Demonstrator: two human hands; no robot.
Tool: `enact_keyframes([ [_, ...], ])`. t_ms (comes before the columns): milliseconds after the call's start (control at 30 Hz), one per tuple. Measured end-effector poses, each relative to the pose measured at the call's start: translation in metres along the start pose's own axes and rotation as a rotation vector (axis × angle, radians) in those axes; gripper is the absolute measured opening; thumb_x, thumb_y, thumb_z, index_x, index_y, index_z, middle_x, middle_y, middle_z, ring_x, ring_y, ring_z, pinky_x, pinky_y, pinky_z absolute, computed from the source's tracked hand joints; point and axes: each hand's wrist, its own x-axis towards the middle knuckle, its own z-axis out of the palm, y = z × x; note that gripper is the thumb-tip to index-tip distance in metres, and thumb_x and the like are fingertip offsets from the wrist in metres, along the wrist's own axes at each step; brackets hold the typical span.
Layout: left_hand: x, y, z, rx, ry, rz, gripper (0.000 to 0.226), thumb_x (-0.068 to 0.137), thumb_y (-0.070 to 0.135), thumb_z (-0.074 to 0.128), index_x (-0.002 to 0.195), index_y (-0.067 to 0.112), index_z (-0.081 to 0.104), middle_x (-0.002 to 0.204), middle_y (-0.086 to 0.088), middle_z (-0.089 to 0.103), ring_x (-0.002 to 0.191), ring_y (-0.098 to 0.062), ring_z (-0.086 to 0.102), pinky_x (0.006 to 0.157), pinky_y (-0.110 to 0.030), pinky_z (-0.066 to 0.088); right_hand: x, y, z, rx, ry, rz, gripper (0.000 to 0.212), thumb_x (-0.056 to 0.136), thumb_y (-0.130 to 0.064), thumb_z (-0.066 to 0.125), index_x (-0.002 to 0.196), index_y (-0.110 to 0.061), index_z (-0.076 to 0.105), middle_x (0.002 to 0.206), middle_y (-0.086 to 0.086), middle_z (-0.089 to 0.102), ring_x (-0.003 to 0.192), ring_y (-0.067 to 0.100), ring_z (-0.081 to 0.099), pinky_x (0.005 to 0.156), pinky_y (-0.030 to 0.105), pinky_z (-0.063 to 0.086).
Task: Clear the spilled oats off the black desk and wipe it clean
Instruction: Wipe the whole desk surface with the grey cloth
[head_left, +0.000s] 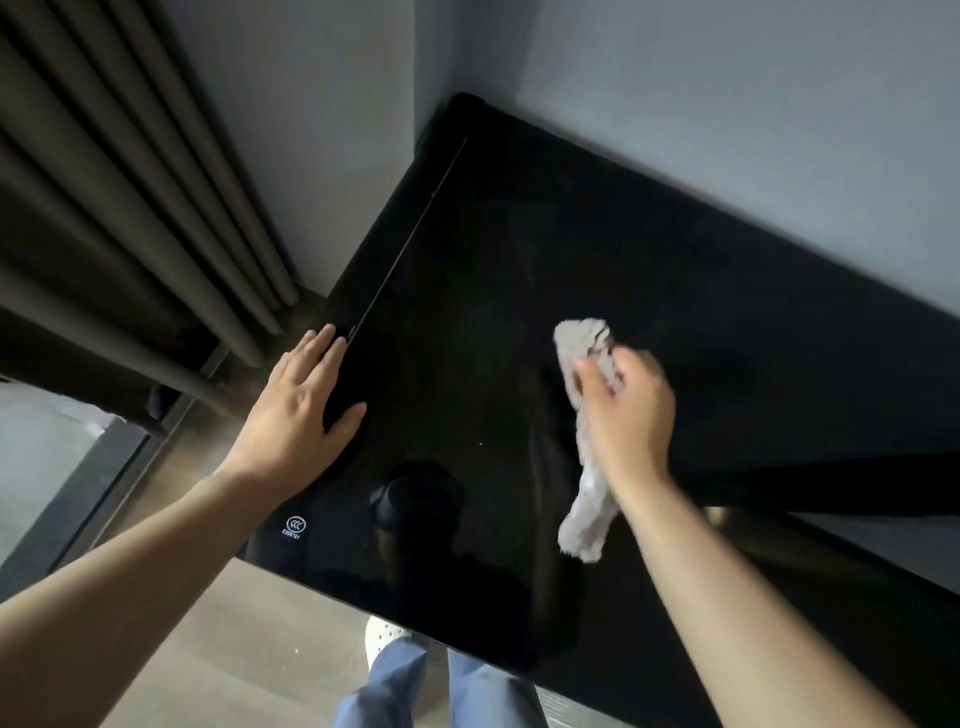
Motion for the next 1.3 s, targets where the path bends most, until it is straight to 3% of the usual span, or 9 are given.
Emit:
enact_keyframes([
  [133,-0.023,-0.013,-0.007,0.081,0.04,-0.04,0.071,0.089,0.045,0.045,0.146,0.003,0.035,0.156,-0.009,0.027,0.144,-0.028,0.024,0.115,-0.035,0.019,0.006,-0.003,0.026,-0.221,0.016,0.124,0.017,0.093,-0.035,0.055,0.086,-0.019,0.057,0.099,-0.003,0.054,0.077,0.018,0.05,0.071,0.031,0.035],
  [233,-0.032,-0.02,-0.003,0.124,0.042,-0.045,0.072,0.09,0.051,0.039,0.149,0.01,0.032,0.158,-0.002,0.021,0.144,-0.029,0.024,0.115,-0.033,0.017,-0.068,-0.012,0.051,-0.247,0.067,-0.103,0.016,0.086,-0.029,0.065,0.077,-0.016,0.06,0.085,0.001,0.057,0.069,0.023,0.053,0.069,0.033,0.039],
  [433,-0.041,-0.024,0.003,0.091,0.07,-0.079,0.065,0.094,0.048,0.047,0.148,0.014,0.034,0.158,0.001,0.024,0.142,-0.029,0.028,0.114,-0.035,0.022,-0.131,-0.015,0.032,0.13,-0.34,-0.052,0.035,0.08,-0.025,0.073,0.054,-0.03,0.05,0.07,-0.012,0.052,0.064,0.006,0.053,0.059,0.018,0.04],
  [567,-0.037,-0.015,0.003,0.099,0.079,-0.063,0.066,0.093,0.048,0.044,0.147,0.012,0.036,0.157,-0.002,0.026,0.141,-0.032,0.031,0.113,-0.036,0.023,-0.074,-0.022,0.01,0.034,-0.058,-0.052,0.046,0.085,-0.026,0.07,0.053,-0.031,0.036,0.072,-0.008,0.046,0.061,0.005,0.045,0.055,0.02,0.033],
  [767,-0.039,-0.02,0.0,0.104,0.089,-0.072,0.067,0.09,0.045,0.045,0.147,0.011,0.036,0.156,-0.003,0.028,0.14,-0.033,0.032,0.113,-0.037,0.024,-0.079,-0.014,0.052,-0.227,0.001,-0.039,0.019,0.09,-0.03,0.062,0.076,-0.018,0.061,0.091,-0.005,0.053,0.073,0.012,0.041,0.064,0.026,0.028],
  [900,-0.045,-0.024,0.002,0.104,0.066,-0.071,0.068,0.09,0.046,0.043,0.147,0.011,0.036,0.156,-0.005,0.028,0.14,-0.034,0.031,0.114,-0.039,0.025,-0.155,-0.008,0.049,-0.128,-0.189,-0.205,0.013,0.083,-0.028,0.068,0.072,-0.021,0.066,0.086,-0.014,0.057,0.071,0.003,0.047,0.066,0.01,0.033],
  [1000,-0.045,-0.023,0.001,0.094,0.054,-0.074,0.069,0.09,0.048,0.041,0.148,0.011,0.035,0.157,-0.005,0.027,0.14,-0.034,0.03,0.114,-0.039,0.025,-0.161,-0.016,0.031,0.106,-0.485,-0.049,0.019,0.08,-0.026,0.071,0.064,-0.02,0.063,0.078,-0.01,0.059,0.068,0.005,0.058,0.064,0.018,0.043],
  [1167,-0.032,-0.019,-0.003,0.082,0.064,-0.051,0.064,0.095,0.04,0.052,0.149,0.013,0.031,0.158,-0.003,0.023,0.142,-0.033,0.027,0.115,-0.039,0.023,-0.099,-0.026,0.024,0.003,-0.052,-0.014,0.031,0.084,-0.03,0.067,0.059,-0.023,0.05,0.074,-0.007,0.049,0.064,0.006,0.049,0.058,0.02,0.032],
  [1300,-0.032,-0.026,-0.004,0.088,0.065,-0.064,0.065,0.095,0.039,0.052,0.15,0.013,0.03,0.159,-0.003,0.022,0.142,-0.033,0.026,0.116,-0.04,0.024,-0.11,-0.03,0.063,-0.206,-0.097,-0.061,0.019,0.089,-0.035,0.062,0.079,-0.018,0.064,0.094,-0.009,0.054,0.076,0.009,0.05,0.058,0.021,0.028],
])
